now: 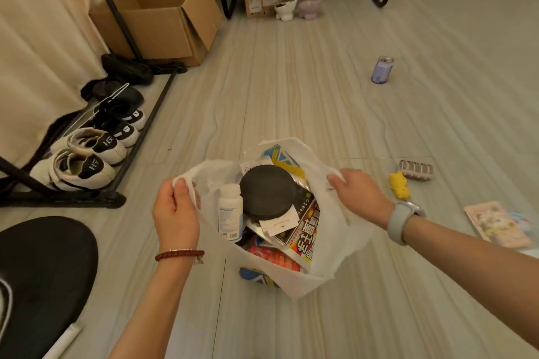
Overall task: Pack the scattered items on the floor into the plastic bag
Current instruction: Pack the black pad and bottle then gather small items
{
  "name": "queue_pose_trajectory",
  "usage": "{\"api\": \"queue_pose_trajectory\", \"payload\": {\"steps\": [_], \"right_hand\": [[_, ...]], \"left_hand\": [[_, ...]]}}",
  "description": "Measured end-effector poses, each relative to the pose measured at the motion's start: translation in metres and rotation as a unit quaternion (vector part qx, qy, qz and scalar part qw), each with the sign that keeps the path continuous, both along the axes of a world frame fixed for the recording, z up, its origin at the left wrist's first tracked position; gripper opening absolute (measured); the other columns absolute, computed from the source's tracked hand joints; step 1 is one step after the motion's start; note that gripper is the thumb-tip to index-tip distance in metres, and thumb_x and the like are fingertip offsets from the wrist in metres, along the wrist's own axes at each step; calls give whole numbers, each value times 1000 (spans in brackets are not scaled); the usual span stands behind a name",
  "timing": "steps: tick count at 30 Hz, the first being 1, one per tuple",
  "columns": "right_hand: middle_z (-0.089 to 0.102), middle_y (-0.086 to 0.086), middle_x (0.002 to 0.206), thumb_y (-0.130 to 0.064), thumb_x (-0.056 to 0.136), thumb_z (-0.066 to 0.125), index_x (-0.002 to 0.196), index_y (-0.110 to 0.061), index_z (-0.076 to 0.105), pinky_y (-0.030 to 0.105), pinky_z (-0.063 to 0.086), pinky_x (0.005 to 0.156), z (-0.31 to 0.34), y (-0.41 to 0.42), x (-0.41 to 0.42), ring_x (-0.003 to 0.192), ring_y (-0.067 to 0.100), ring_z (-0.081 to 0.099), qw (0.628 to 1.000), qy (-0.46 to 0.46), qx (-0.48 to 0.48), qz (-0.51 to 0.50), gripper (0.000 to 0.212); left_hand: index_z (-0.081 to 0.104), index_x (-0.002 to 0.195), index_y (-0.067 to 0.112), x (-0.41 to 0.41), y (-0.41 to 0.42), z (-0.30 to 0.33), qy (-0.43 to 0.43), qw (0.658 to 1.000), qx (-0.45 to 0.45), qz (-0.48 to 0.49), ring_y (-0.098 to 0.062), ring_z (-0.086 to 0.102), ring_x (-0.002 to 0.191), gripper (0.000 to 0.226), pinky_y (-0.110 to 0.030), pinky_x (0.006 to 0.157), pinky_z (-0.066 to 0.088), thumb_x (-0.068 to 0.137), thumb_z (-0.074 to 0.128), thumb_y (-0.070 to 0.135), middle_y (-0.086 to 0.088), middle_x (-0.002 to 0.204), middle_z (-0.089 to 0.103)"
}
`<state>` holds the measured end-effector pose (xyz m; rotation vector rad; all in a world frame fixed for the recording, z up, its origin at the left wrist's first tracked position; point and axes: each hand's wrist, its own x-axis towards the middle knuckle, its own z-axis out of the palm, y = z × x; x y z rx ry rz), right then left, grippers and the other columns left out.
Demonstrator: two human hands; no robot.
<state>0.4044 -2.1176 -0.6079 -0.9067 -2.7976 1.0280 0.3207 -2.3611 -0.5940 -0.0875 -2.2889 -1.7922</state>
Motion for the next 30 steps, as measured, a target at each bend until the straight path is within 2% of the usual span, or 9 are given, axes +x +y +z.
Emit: {"api": "queue_pose_trajectory", "payload": {"steps": [3, 5, 9, 13, 17, 23, 25, 27, 30], "right_hand": [[60, 32, 87, -18, 97, 39, 74, 4, 54, 31, 18, 59, 50, 15, -13, 84, 37, 55, 974, 203, 36, -90, 35], [61, 33, 83, -15, 96, 39, 75, 7, 55, 35, 19, 61, 59, 21, -15, 80, 41, 55, 960, 254, 64, -95, 35], [61, 31, 81, -19, 96, 41, 78, 7, 54, 39, 31, 63, 37, 22, -16, 78, 44, 57, 964, 236, 104, -62, 34], [63, 27, 80, -28, 95, 41, 74, -6, 47, 35, 31, 59, 29, 13, -13, 77, 44, 57, 971, 189, 143, -35, 31], [67, 18, 86, -34, 95, 38, 94, -7, 57, 33, 35, 60, 20, 2, -7, 82, 39, 61, 973, 125, 192, 39, 33], [68, 11, 94, -35, 96, 35, 99, -10, 56, 30, 33, 61, 13, -5, 3, 88, 32, 61, 970, 45, 215, 102, 33], [67, 15, 92, -34, 97, 31, 101, -9, 51, 34, 39, 61, 9, -8, 8, 85, 35, 61, 974, 23, 194, 110, 32], [66, 20, 88, -30, 98, 32, 97, -5, 50, 39, 44, 66, 14, -9, 8, 82, 38, 60, 988, 53, 121, 84, 31], [64, 26, 89, -22, 96, 40, 91, 3, 56, 37, 38, 69, 39, 10, -11, 85, 39, 59, 981, 178, 68, -22, 31]], "left_hand": [[45, 64, 21, -11, 6, 29, 49, 998, 27, 6, 6, 46, 49, 34, -5, 51, 39, 96, 35, 14, 0, 62, 45], [44, 65, 23, -11, 7, 33, 59, 998, 26, 17, 3, 45, 50, 34, -13, 56, 41, 97, 34, 15, 1, 62, 44], [45, 66, 23, -15, 2, 18, 35, 999, -2, 41, -21, 45, 66, 31, -37, 65, 39, 96, 36, 21, -6, 66, 44], [50, 80, 10, -20, 3, 18, -8, 998, -64, 9, -19, 43, 65, 21, -29, 57, 35, 94, 40, 21, -2, 67, 45], [54, 90, 16, -4, 5, 15, -21, 994, -103, -8, -5, 48, 66, 10, -20, 56, 38, 91, 45, 11, 8, 75, 52], [57, 96, 14, 14, 8, -5, -49, 978, -200, -41, -15, 51, 76, 15, -19, 58, 38, 89, 46, 8, -4, 93, 58], [58, 102, 11, 21, 7, -11, -61, 976, -204, -38, -16, 50, 83, 19, -24, 69, 42, 91, 44, 8, -8, 101, 58], [59, 104, 11, 24, 5, -4, -45, 983, -179, -13, -19, 51, 88, 19, -28, 73, 42, 91, 44, 9, -8, 101, 57], [59, 101, 15, 7, 4, 28, 0, 997, -64, 35, -21, 56, 85, 17, -24, 66, 46, 91, 47, 9, -6, 97, 57]]}}
